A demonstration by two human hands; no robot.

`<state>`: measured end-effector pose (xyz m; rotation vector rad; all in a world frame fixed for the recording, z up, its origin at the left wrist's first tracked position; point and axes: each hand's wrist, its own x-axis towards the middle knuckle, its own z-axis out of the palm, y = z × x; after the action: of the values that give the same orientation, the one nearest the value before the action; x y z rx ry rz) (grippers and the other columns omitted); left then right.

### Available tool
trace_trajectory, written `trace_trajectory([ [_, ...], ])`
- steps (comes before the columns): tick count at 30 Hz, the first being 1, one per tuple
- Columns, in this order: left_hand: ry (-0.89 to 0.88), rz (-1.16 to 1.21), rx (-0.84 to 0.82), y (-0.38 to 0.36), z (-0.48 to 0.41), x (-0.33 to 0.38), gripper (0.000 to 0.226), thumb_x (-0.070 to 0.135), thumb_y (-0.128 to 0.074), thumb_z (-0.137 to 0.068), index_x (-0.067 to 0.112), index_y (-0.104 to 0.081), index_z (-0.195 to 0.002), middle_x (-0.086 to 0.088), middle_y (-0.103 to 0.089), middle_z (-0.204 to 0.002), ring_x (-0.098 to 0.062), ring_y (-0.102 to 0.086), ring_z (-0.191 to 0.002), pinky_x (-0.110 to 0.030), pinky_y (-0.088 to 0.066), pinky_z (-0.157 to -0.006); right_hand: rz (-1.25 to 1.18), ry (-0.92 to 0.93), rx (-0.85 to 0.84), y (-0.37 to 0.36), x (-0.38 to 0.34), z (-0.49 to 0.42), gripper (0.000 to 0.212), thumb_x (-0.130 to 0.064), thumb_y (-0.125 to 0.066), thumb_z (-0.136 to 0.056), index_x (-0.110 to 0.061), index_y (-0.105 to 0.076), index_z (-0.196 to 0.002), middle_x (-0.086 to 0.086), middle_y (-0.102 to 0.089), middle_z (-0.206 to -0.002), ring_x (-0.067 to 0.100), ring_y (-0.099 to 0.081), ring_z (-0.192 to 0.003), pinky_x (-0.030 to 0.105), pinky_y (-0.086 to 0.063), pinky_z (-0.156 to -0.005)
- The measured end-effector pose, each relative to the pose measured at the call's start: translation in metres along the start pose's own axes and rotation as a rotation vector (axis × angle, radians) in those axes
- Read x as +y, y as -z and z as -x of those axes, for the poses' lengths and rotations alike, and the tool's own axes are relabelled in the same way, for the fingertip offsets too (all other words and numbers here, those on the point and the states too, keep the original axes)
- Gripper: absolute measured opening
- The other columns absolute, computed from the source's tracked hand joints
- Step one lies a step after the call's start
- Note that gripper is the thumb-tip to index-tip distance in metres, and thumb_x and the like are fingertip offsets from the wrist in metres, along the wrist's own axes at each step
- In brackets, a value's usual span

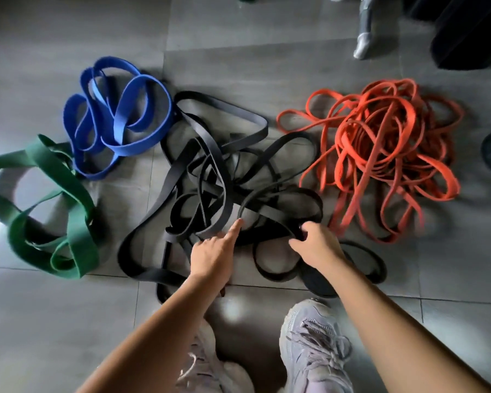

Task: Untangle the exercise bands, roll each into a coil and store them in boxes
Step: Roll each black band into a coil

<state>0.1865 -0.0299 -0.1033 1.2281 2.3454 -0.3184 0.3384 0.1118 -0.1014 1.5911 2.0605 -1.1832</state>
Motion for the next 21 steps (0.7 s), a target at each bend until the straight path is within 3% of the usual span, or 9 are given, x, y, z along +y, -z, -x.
trace_trajectory([
  [2, 0.048, 0.094, 0.021, 0.021, -0.003, -0.021, 0.077, 0.007, -0.046, -0.085, 0.043, -0.016, -0.145, -0.005, -0.053, -0.126, -0.029, -0.059, -0.106, -0.039, -0.047, -0.084, -0.049, 0.007, -0.001, 0.006, -0.01, 0.001, 0.027, -0.027, -0.066, -0.081, -0.015, -0.045, -0.07, 0.012, -0.063, -0.085, 0.03, -0.058, -0.086, 0.029, -0.031, -0.062],
  [3, 0.083, 0.157, 0.062, 0.035, -0.006, -0.033, 0.072, 0.008, -0.046, -0.086, 0.042, -0.021, -0.144, -0.006, -0.051, -0.127, -0.03, -0.056, -0.108, -0.041, -0.047, -0.084, -0.079, 0.011, 0.013, 0.011, -0.017, 0.001, 0.03, -0.029, -0.066, -0.082, -0.016, -0.044, -0.068, 0.008, -0.06, -0.079, 0.028, -0.056, -0.081, 0.029, -0.029, -0.061],
  [5, 0.125, 0.266, 0.199, 0.069, -0.013, -0.059, 0.065, 0.006, -0.045, -0.085, 0.034, -0.032, -0.142, -0.009, -0.049, -0.128, -0.032, -0.049, -0.113, -0.044, -0.045, -0.087, -0.138, 0.04, 0.062, 0.024, -0.037, 0.004, 0.018, -0.03, -0.067, -0.082, -0.016, -0.058, -0.086, 0.003, -0.064, -0.086, 0.026, -0.06, -0.087, 0.027, -0.035, -0.066],
  [7, 0.144, 0.35, 0.356, 0.112, -0.023, -0.083, 0.058, 0.001, -0.045, -0.084, 0.024, -0.042, -0.137, -0.013, -0.05, -0.128, -0.036, -0.047, -0.115, -0.045, -0.042, -0.09, -0.17, 0.113, 0.117, 0.042, -0.062, 0.01, 0.029, -0.028, -0.068, -0.081, -0.015, -0.062, -0.106, 0.003, -0.067, -0.099, 0.025, -0.062, -0.096, 0.026, -0.04, -0.074],
  [11, 0.187, 0.57, 0.648, 0.215, -0.033, -0.112, 0.041, 0.003, -0.046, -0.086, 0.013, -0.056, -0.124, -0.016, -0.051, -0.121, -0.037, -0.051, -0.108, -0.041, -0.042, -0.09, -0.209, 0.369, 0.257, 0.093, -0.127, 0.031, 0.022, -0.021, -0.069, -0.08, -0.016, -0.064, -0.101, -0.006, -0.063, -0.088, 0.017, -0.062, -0.088, 0.024, -0.038, -0.07],
  [13, 0.167, 0.637, 0.747, 0.261, -0.03, -0.117, 0.037, 0.003, -0.048, -0.084, 0.012, -0.062, -0.117, -0.015, -0.053, -0.119, -0.034, -0.05, -0.109, -0.036, -0.04, -0.092, -0.234, 0.487, 0.281, 0.124, -0.16, 0.047, 0.016, -0.017, -0.069, -0.08, -0.017, -0.064, -0.095, -0.001, -0.067, -0.084, 0.023, -0.065, -0.084, 0.033, -0.046, -0.073],
  [15, 0.133, 0.64, 0.722, 0.297, -0.021, -0.117, 0.035, 0.002, -0.052, -0.083, 0.012, -0.064, -0.114, -0.017, -0.054, -0.119, -0.035, -0.052, -0.109, -0.035, -0.04, -0.093, -0.216, 0.6, 0.284, 0.154, -0.19, 0.068, 0.016, -0.013, -0.069, -0.078, -0.018, -0.065, -0.093, 0.005, -0.07, -0.087, 0.027, -0.066, -0.085, 0.043, -0.051, -0.081],
  [17, 0.084, 0.512, 0.564, 0.32, -0.005, -0.11, 0.034, 0.008, -0.058, -0.082, 0.013, -0.063, -0.115, -0.017, -0.055, -0.119, -0.037, -0.053, -0.11, -0.037, -0.043, -0.09, -0.116, 0.691, 0.291, 0.176, -0.214, 0.093, 0.02, -0.013, -0.069, -0.078, -0.028, -0.062, -0.089, 0.0, -0.07, -0.085, 0.021, -0.066, -0.083, 0.036, -0.052, -0.081],
  [21, -0.236, 0.524, 0.196, 0.341, 0.053, -0.07, 0.076, 0.028, -0.077, -0.075, 0.03, -0.038, -0.141, -0.005, -0.046, -0.129, -0.024, -0.054, -0.105, -0.032, -0.046, -0.091, 0.016, 0.799, 0.265, 0.2, -0.244, 0.145, 0.019, -0.014, -0.067, -0.078, -0.025, -0.068, -0.094, -0.006, -0.069, -0.087, 0.015, -0.064, -0.085, 0.029, -0.05, -0.078],
])
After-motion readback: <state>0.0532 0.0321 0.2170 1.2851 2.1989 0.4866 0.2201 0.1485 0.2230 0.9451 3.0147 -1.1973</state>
